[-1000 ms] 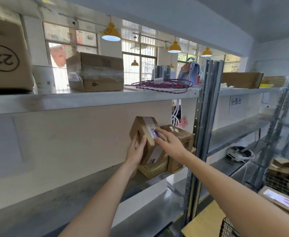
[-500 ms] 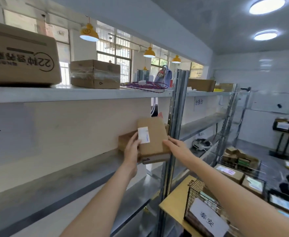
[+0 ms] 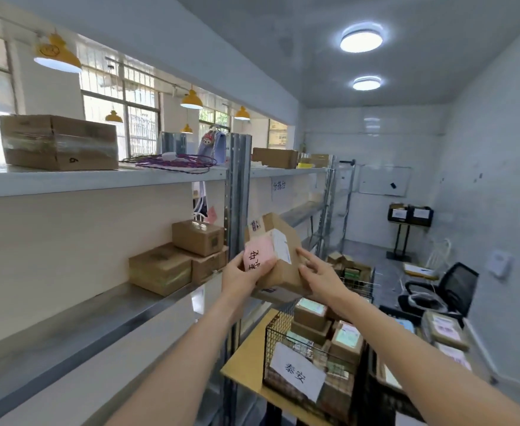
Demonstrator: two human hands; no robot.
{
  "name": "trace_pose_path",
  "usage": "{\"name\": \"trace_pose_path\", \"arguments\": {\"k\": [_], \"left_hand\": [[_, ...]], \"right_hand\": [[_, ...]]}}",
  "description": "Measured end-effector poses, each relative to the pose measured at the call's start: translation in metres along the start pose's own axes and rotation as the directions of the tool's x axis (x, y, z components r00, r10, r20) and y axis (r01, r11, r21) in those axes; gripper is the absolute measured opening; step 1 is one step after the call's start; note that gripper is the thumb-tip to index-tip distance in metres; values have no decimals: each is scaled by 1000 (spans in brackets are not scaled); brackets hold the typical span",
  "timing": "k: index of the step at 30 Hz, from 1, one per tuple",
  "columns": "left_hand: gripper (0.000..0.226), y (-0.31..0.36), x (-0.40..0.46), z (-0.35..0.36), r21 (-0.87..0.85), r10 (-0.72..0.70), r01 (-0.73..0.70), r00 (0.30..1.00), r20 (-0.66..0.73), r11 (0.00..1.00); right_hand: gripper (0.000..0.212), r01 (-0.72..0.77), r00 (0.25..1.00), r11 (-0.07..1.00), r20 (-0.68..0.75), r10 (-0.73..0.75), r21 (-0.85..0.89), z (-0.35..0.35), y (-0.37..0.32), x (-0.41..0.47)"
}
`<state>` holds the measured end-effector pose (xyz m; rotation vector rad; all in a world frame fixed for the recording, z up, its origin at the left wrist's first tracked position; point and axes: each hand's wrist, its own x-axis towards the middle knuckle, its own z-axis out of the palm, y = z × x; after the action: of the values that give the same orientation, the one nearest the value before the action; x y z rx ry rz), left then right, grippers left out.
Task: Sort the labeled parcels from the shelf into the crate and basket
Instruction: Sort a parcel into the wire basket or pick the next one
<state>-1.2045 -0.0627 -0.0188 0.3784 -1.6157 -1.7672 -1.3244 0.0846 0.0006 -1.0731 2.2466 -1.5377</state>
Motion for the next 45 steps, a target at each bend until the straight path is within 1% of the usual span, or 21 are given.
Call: {"name": "trace_pose_path", "arguments": {"k": [1, 3, 5, 6, 9, 11, 16, 19, 22, 24, 27, 29, 32, 34, 36, 38, 41, 43, 45], "left_hand": [[41, -1, -1, 12, -16, 11, -11, 1000, 29, 1000], [53, -5, -2, 36, -65, 23, -18, 997, 76, 998], [63, -12, -1, 60, -97, 1, 8, 996, 88, 995], [64, -17, 1, 71, -112, -19, 28, 996, 86, 993], [61, -31, 9, 101, -115, -83, 94, 992, 92, 989], [59, -38, 12, 119, -101, -98, 110, 989, 113, 989], [54, -46, 18, 161, -77, -48, 54, 996, 81, 996], [48, -52, 21, 177, 18, -14, 13, 999, 46, 1000], [59, -65, 27, 188, 82, 0, -4, 999, 54, 997], [69, -75, 31, 194, 109, -27, 21, 998, 56, 994], [78, -94, 46, 200, 143, -60, 53, 997, 49, 988], [74, -107, 61, 200, 141, -72, 68, 997, 22, 988], [52, -125, 84, 202, 75, -137, 134, 990, 23, 988], [37, -138, 102, 202, 62, -159, 157, 987, 37, 986], [34, -153, 124, 201, 69, -162, 157, 984, 69, 985], [39, -169, 148, 199, 59, -188, 183, 978, 92, 981], [53, -192, 188, 196, 52, -245, 240, 963, 112, 969], [62, -206, 217, 195, 50, -273, 268, 952, 139, 962], [73, -219, 246, 192, 63, -286, 279, 941, 182, 958]], "right_hand": [[46, -12, 1000, 1000, -10, 12, -5, -9, 2, -3], [59, -47, 998, 999, -47, 47, -4, -25, 9, -6], [68, -75, 995, 997, -71, 76, 15, -42, 16, -8], [70, -89, 993, 996, -74, 91, 26, -52, 20, -9], [64, -93, 994, 994, -58, 97, 61, -80, 31, -17], [59, -73, 995, 992, -61, 79, 102, -98, 40, -20], [55, -61, 994, 988, -76, 72, 139, -135, 62, -18], [52, -24, 996, 993, -83, 34, 119, -150, 76, -16], [53, -47, 997, 990, -56, 55, 135, -156, 95, -13], [53, -79, 997, 982, -12, 83, 169, -158, 109, -7], [51, -93, 996, 984, 31, 89, 150, -161, 126, 8], [51, -118, 993, 983, 36, 114, 140, -160, 137, 21], [52, -169, 986, 977, 35, 165, 130, -156, 156, 45], [51, -192, 981, 973, 52, 186, 128, -153, 169, 62], [54, -223, 973, 965, 88, 212, 136, -150, 180, 83], [60, -244, 968, 959, 102, 231, 144, -144, 190, 107], [68, -242, 969, 962, 70, 235, 124, -137, 208, 150], [67, -270, 962, 955, 65, 263, 126, -135, 220, 180], [63, -315, 949, 940, 61, 309, 133, -134, 235, 209]]}}
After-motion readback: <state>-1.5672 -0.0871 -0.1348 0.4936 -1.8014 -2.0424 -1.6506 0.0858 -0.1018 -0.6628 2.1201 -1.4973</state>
